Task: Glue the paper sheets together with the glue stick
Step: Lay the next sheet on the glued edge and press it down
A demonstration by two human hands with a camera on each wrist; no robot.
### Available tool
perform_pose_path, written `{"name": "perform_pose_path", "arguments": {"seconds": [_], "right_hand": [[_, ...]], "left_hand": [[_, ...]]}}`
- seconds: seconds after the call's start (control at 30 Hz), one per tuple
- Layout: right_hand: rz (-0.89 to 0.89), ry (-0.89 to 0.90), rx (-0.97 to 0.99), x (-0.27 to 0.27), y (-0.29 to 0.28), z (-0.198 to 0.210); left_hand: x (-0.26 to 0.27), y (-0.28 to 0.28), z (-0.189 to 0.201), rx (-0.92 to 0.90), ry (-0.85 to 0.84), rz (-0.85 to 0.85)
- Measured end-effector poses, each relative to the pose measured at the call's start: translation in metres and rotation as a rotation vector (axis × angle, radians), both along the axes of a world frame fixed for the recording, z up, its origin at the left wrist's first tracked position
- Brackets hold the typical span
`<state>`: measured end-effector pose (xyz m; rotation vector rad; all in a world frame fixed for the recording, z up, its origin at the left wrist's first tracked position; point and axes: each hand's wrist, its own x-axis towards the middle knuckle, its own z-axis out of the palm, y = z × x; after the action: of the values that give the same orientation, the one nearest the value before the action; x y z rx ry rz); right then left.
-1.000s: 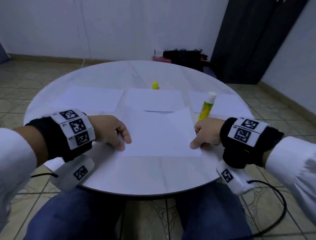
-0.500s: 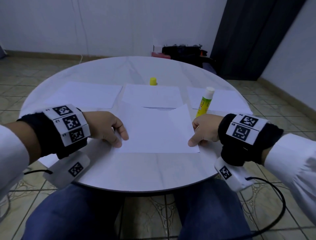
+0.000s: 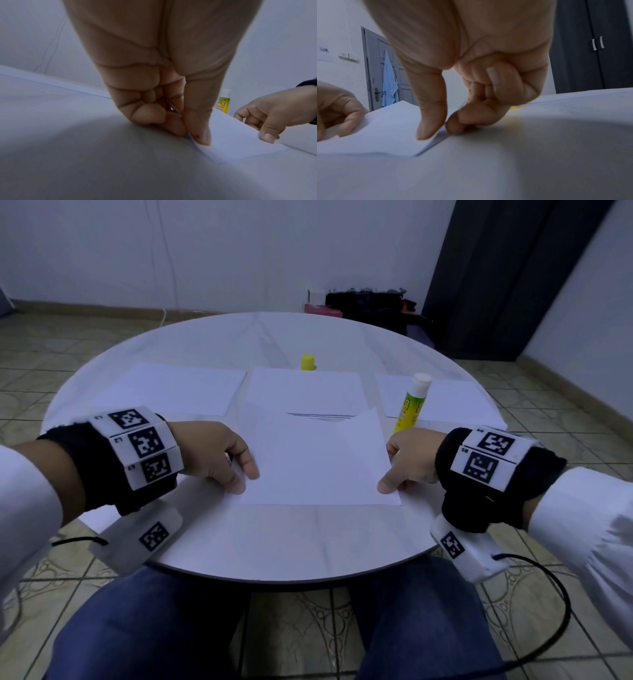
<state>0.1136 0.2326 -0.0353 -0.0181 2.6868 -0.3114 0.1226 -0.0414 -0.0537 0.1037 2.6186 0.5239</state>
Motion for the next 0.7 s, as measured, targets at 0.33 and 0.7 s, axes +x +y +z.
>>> {"name": "perform_pose_path", "arguments": {"seconds": [0.33, 0.7], "right_hand": [[0.002, -0.036, -0.055, -0.0007, 0.0064, 0.0002], [0.016, -0.023, -0.051, -0.0057, 0.0053, 0.0005]], "left_hand": [[-0.0019, -0.0009, -0.0006, 0.002, -0.010, 0.001], [-0.0061, -0.0005, -0.0017, -0.004, -0.024, -0.001]]}}
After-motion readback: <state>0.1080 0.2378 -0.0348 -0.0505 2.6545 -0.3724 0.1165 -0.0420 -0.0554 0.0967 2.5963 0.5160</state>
